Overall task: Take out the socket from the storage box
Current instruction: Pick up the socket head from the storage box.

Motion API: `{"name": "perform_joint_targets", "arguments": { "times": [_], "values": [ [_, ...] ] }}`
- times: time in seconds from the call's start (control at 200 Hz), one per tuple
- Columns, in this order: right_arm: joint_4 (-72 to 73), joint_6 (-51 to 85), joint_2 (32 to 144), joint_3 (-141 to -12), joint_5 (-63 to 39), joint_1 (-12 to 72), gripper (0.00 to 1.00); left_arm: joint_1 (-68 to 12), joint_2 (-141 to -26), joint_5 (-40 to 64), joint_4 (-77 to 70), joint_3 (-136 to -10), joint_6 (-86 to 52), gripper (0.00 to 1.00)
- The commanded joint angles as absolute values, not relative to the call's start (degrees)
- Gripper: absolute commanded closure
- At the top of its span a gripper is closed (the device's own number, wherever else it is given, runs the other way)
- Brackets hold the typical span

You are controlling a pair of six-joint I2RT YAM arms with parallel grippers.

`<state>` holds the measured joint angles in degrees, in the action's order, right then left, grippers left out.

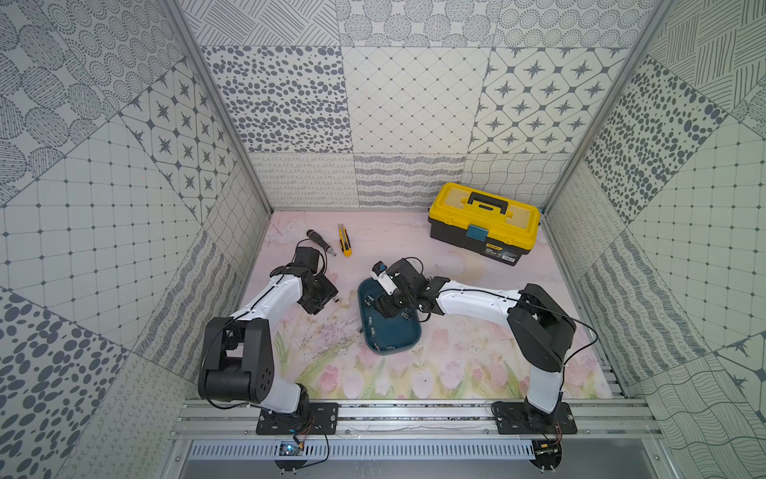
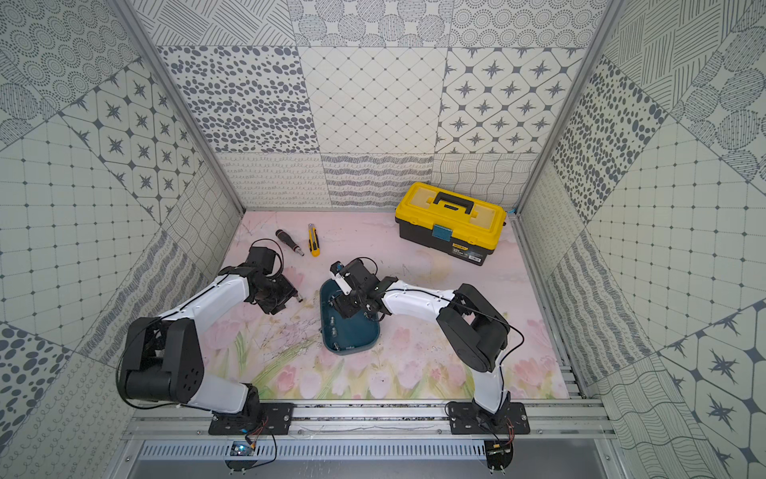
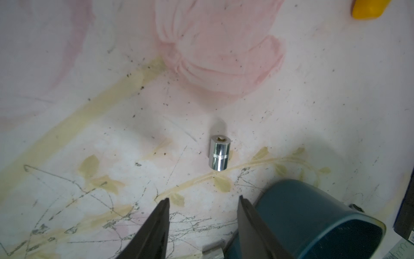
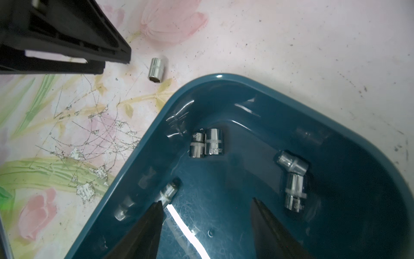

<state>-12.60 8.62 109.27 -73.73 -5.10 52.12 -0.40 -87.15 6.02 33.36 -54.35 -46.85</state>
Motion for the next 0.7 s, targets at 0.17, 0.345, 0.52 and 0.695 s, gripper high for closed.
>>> {"name": "perform_joint_targets", "arguments": {
  "times": [0.17,0.345,0.52,0.695],
  "values": [
    [-8.5,5.9,113.8,-77.5,-5.2,52.4,0.35,0.0,-92.3,8.2,27.0,-53.1,-48.5,0.47],
    [-7.0,4.9,115.0,-77.7,-5.8,52.2,0.35,0.1,-94.5,7.9,26.0,-53.4,-48.1,0.47],
    [-6.1,4.8,116.3,-77.9,-6.6,51.9,0.35,0.1,-96.2,5.5,26.0,-55.1,-47.0,0.48],
    [-5.8,4.9,116.6,-77.9,-7.2,51.5,0.35,0.1,-97.8,2.6,26.4,-56.6,-46.1,0.51]
  ]
}}
